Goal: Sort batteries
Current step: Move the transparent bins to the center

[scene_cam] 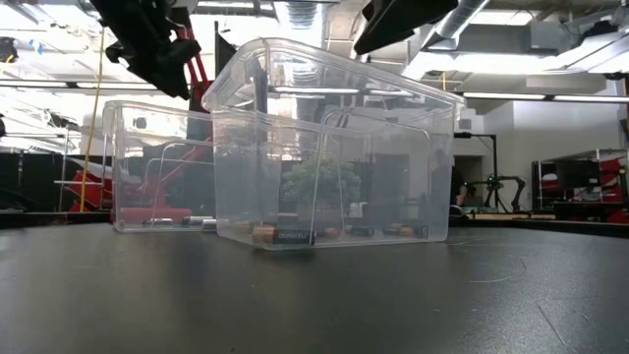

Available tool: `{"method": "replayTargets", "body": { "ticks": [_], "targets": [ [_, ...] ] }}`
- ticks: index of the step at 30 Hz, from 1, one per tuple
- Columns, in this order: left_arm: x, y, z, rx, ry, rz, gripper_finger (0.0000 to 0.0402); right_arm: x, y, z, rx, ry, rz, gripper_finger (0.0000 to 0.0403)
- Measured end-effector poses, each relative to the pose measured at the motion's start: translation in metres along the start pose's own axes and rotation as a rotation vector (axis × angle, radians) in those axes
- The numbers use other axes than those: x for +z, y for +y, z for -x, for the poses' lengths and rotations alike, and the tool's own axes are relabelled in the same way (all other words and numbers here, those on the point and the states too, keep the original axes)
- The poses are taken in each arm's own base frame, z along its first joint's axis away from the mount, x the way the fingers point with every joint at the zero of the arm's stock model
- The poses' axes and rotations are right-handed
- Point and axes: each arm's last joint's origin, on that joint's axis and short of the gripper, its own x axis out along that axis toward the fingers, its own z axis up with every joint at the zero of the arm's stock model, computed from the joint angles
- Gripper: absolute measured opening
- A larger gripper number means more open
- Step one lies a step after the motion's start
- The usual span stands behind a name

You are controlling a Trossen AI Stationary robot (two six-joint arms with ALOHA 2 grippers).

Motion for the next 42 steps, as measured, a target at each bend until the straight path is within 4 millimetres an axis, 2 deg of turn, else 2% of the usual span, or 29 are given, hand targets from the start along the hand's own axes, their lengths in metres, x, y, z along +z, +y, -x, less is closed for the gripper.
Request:
{"method": "replayTargets", "body": {
  "ticks": [6, 8, 16, 22, 33, 42],
  "targets": [
    [0.006, 0.011, -0.014, 0.028, 0.044, 0.013, 0.0025, 0.001, 0.004, 0.0, 0.009, 0.0, 0.008, 0.0111],
    [0.007, 0.014, -0.018, 0.023, 0.068, 0.016, 0.0009, 0.001, 0.003, 0.0, 0.008, 0.0, 0.007, 0.0103],
    [0.006, 0.03, -0.032, 0.026, 0.17, 0.029, 0.0001, 0.0, 0.004, 0.0, 0.009, 0.001, 0.007, 0.0099],
    [-0.004, 0.035, -0.049, 0.011, 0.271, 0.037, 0.0001, 0.001, 0.004, 0.0, 0.009, -0.001, 0.007, 0.0098],
    [-0.013, 0.029, -0.076, -0.065, 0.43, 0.033, 0.0001, 0.001, 0.005, 0.0, 0.015, -0.005, 0.01, 0.0098],
    [-0.014, 0.026, -0.076, -0.173, 0.481, 0.079, 0.0, 0.001, 0.005, 0.0, 0.015, -0.005, 0.01, 0.0098]
  ]
}}
